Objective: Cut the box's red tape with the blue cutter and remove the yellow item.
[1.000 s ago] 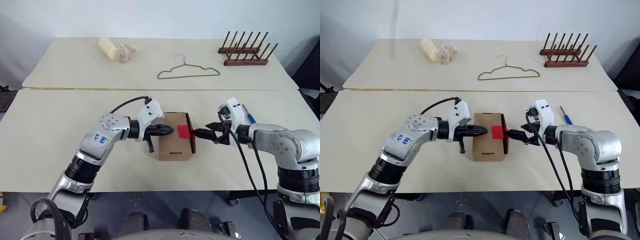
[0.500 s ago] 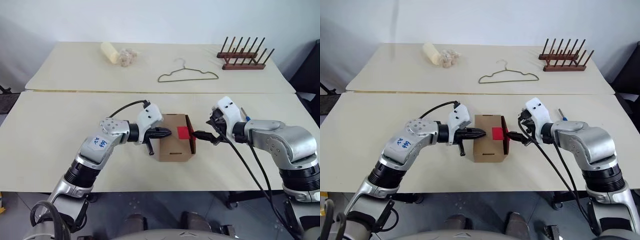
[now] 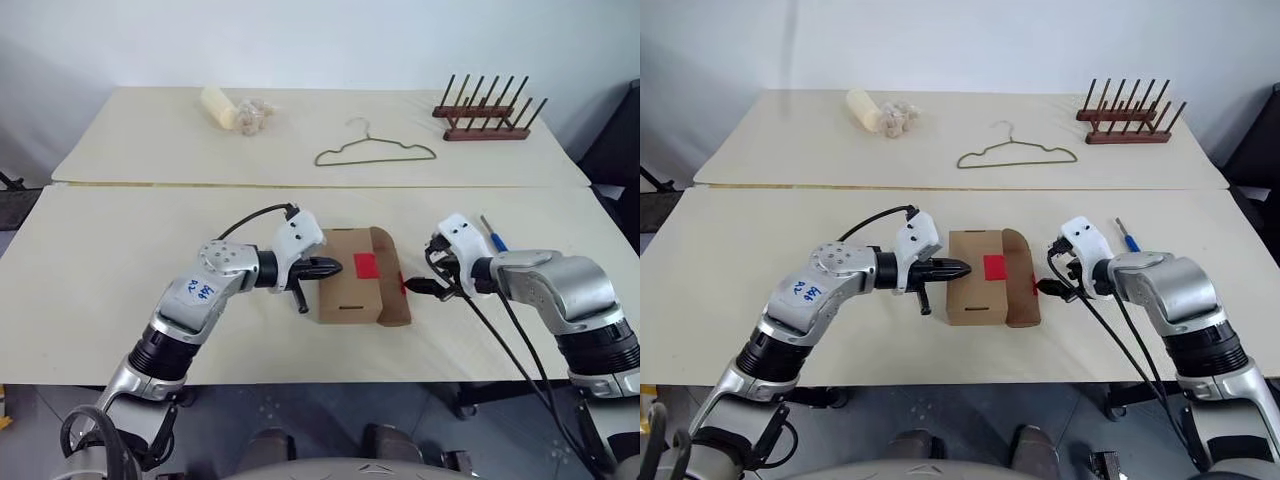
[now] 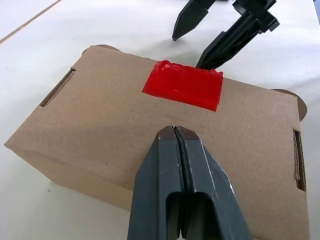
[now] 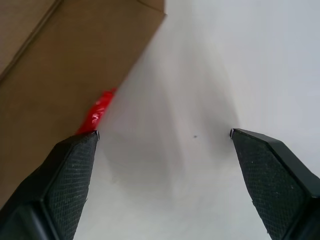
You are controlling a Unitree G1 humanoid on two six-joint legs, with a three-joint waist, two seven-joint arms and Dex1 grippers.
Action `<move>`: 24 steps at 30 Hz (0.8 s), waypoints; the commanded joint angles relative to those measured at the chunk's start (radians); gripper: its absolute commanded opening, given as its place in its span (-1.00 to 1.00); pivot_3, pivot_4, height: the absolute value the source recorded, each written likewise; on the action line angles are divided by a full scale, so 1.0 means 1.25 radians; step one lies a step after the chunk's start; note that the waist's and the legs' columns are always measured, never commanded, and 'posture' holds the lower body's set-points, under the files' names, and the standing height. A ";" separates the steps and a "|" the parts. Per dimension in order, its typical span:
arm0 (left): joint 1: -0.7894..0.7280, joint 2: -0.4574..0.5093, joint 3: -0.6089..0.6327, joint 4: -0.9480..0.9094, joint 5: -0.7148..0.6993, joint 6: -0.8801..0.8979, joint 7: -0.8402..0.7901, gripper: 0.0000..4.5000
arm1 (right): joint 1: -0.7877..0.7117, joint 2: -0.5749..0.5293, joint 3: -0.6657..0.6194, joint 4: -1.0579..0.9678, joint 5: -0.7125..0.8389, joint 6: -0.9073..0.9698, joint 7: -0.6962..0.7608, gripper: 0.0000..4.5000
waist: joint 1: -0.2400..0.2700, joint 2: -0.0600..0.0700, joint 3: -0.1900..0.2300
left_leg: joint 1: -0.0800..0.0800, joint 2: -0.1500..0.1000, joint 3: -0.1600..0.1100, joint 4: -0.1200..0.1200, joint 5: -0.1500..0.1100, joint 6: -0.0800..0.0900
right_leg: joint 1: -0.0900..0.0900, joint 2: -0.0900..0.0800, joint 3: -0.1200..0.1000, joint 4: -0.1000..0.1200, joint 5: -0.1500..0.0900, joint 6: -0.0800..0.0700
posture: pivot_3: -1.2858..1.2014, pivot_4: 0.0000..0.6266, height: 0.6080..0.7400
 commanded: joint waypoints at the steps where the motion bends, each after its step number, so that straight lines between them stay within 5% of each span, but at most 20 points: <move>1: 0.027 0.001 -0.036 0.020 0.018 0.026 -0.001 -1.00 | 0.014 0.011 -0.015 0.027 -0.019 -0.001 -0.005 0.96 | 0.000 0.000 0.000 | 0.000 0.000 0.000 0.000 0.000 0.000 | 0.000 0.000 0.000 0.000 0.000 0.000 | 0.03 -0.52 1.00; 12: 0.029 0.008 -0.025 0.009 0.013 0.031 -0.002 -1.00 | -0.019 0.002 -0.258 0.141 0.158 0.108 0.135 0.96 | 0.000 0.002 0.001 | -0.001 0.000 0.000 -0.002 0.000 0.000 | 0.000 0.000 0.000 -0.002 0.000 0.000 | 0.03 -0.52 1.00; 24: 0.030 0.009 -0.031 0.005 0.014 0.031 -0.005 -1.00 | -0.081 0.055 -0.129 0.381 0.149 0.111 0.290 0.96 | -0.003 0.003 0.002 | 0.000 0.000 0.000 -0.003 0.000 0.000 | 0.000 0.000 0.000 -0.002 0.000 0.000 | 0.03 -0.52 1.00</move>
